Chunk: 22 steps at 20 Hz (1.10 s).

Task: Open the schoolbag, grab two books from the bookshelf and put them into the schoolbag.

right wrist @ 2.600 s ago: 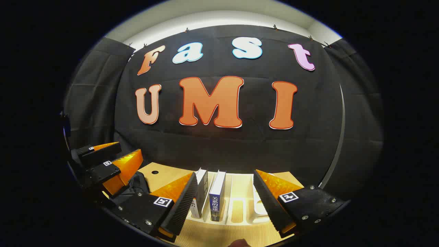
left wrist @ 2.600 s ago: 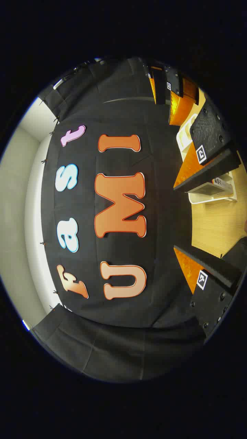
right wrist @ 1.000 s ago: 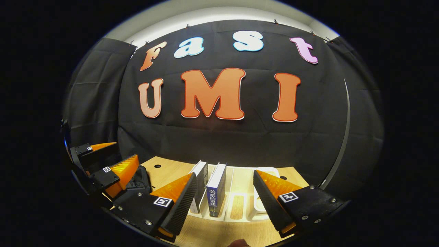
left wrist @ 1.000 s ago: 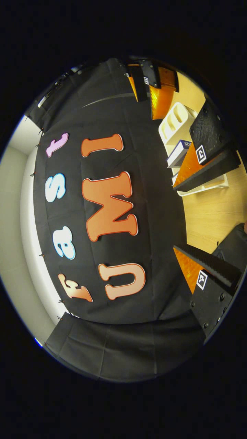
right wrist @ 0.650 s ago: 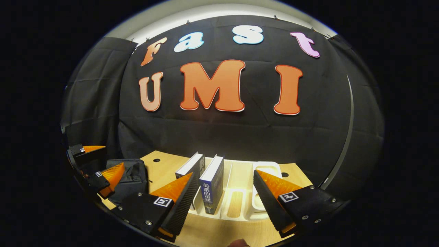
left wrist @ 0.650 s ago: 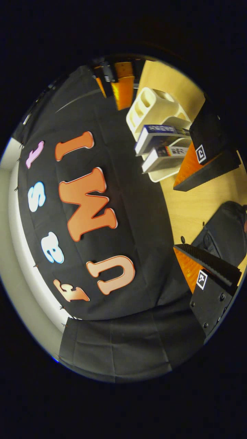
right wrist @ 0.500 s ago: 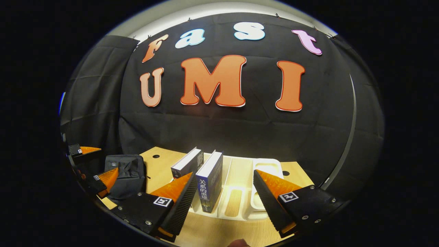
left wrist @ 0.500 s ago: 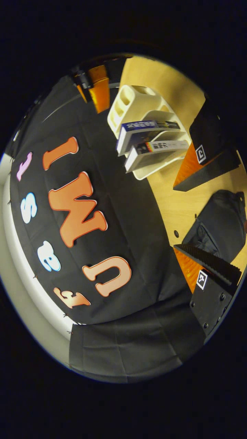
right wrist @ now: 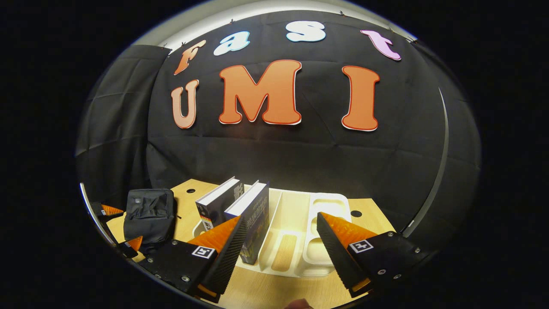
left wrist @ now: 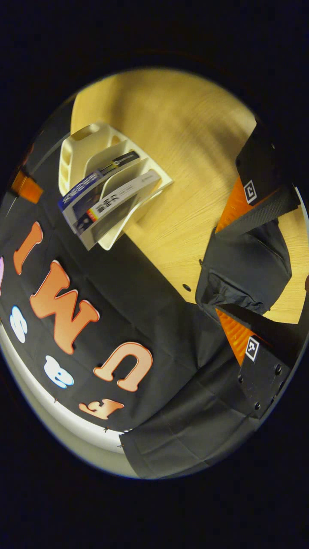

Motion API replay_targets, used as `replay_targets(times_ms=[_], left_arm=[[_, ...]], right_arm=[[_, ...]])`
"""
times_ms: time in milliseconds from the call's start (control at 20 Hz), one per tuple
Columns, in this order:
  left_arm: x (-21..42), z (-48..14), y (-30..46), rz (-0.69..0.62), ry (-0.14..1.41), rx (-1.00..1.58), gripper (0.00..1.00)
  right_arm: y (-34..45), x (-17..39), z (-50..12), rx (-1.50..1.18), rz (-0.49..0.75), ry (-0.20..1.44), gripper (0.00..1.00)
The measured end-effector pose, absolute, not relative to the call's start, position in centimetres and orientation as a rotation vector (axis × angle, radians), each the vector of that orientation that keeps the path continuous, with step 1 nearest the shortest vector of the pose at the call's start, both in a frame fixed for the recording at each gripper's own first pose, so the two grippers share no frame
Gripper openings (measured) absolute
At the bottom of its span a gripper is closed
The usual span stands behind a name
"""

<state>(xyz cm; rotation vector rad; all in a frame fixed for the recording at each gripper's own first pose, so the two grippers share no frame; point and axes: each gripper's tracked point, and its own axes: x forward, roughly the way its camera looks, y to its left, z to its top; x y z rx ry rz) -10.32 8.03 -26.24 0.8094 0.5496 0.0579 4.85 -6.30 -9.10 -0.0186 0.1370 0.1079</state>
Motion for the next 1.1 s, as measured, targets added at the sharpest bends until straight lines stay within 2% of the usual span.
replay_targets(times_ms=[400,950,1100], left_arm=[[-13.2,-32.5,12.8,0.103,0.758,0.914,0.97],[-9.5,-34.5,15.1,0.120,0.784,1.108,0.95],[-8.8,-35.1,15.6,0.098,0.812,1.124,0.82]], right_arm=[[-7.5,4.7,-8.9,-0.011,0.107,0.131,0.97],[-8.6,3.9,-8.2,-0.014,0.107,0.122,0.97],[-8.6,3.6,-8.2,-0.021,0.110,0.126,0.97]])
